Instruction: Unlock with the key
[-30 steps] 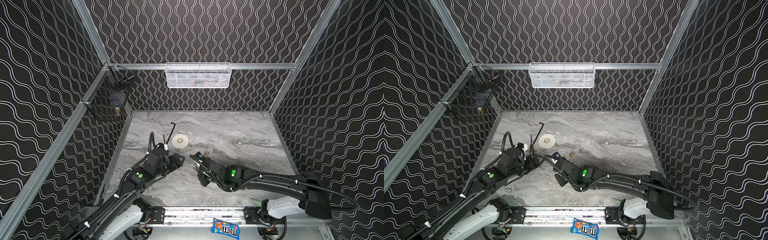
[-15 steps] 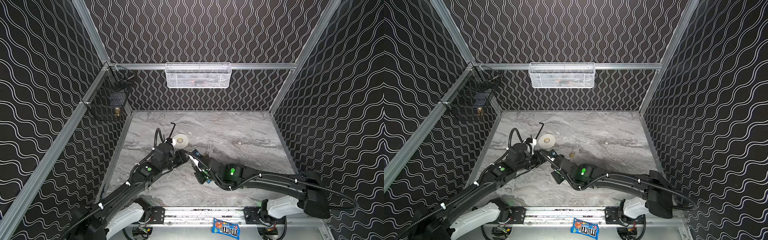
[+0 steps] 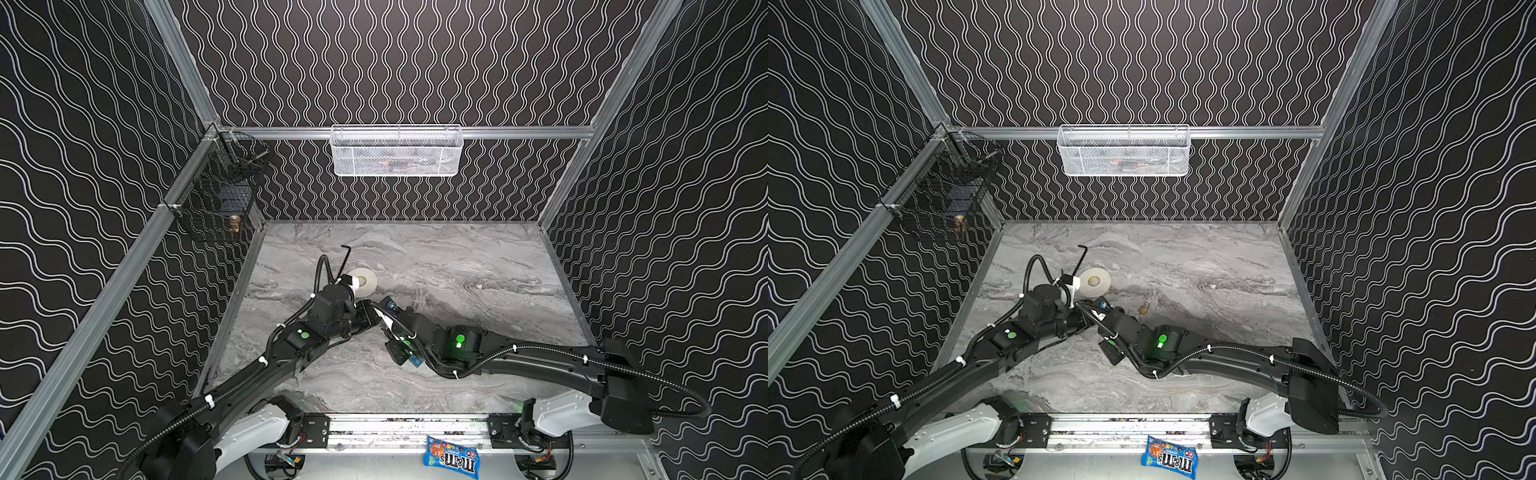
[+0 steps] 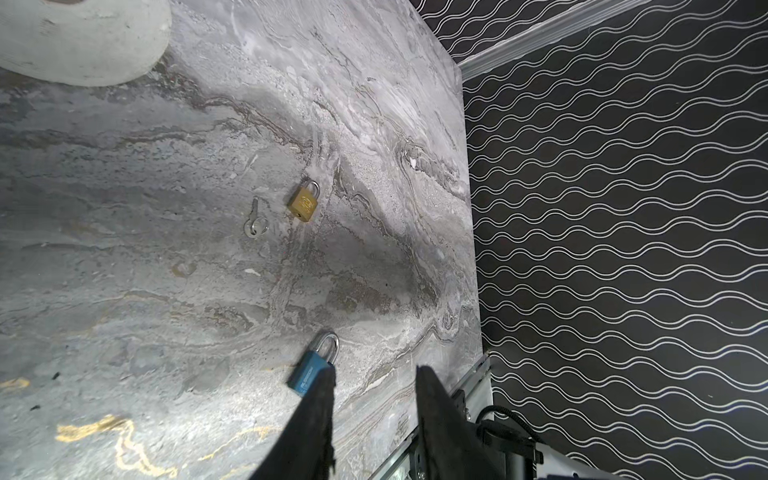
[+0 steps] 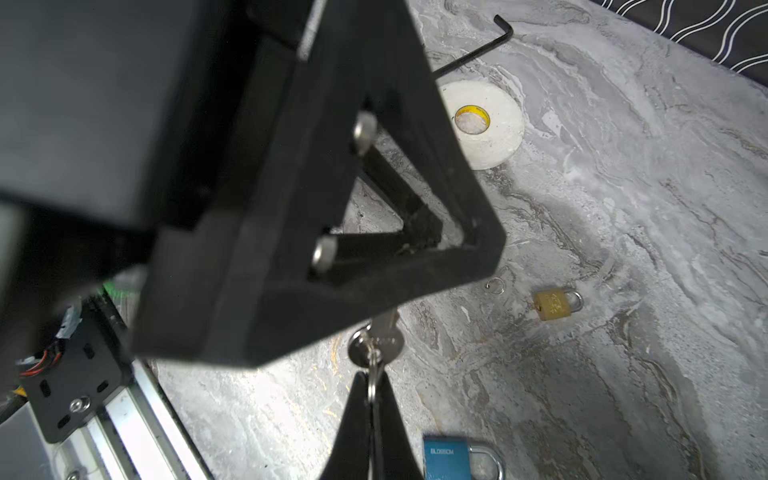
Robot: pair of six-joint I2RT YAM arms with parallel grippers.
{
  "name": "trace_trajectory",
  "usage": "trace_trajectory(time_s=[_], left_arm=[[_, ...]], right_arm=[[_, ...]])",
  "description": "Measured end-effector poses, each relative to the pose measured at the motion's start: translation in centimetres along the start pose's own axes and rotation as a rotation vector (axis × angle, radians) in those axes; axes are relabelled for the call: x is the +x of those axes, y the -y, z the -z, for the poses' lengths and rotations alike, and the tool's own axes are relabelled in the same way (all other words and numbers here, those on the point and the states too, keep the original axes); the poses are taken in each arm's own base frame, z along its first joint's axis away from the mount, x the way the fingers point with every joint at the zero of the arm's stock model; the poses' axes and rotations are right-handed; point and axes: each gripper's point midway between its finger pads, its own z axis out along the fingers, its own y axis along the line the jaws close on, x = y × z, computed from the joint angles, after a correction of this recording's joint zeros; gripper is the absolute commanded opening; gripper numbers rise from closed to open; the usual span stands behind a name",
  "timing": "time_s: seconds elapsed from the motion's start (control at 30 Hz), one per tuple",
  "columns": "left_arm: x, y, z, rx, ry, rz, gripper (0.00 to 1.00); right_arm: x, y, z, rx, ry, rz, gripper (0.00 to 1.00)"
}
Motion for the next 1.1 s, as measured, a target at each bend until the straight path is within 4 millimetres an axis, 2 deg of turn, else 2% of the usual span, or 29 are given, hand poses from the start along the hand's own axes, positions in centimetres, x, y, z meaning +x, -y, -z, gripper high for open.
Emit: trace_trajectory(time_s=[0.13,0.43,0.6,0.7,0.73,0.9,1.1], left_arm=[[0.2,0.2,0.0,0.008,-0.007,-0.018,0.20],[0.2,0.5,0.3,0.017,-0.003,-0.025,0.10],[0.3,0.5,0.3,0.020,-0.004,-0.026,0.01],[0.3,0.5,0.4,0.022,-0.001,-0.026,0.00],[0.2,0.5,0.4,0.024,0.001,-0.027,0.00],[-0.2,0.5,0.6,0.004,0.016,-0.035,0.00],[-1.6,1.6,1.3,-0.011,0.060,-0.106,0.00]], right_arm=[[-0.3,0.2,0.0,0.008,0.007,-0.002,0.00],[-0.7,0.7,-0.3,0.023,0.006,-0.014,0.00],[-0.8,0.7,-0.5,0.021,0.000,-0.031,0.00],[-0.8,0.7,-0.5,0.020,-0.004,-0.033,0.01],[-0.9,0.7,-0.5,0.021,-0.004,-0.033,0.04],[-1.2,1.1,-0.2,0.022,0.006,-0.049,0.33],[-2.6,3.1,1.2,0.015,0.045,-0.129,0.46]])
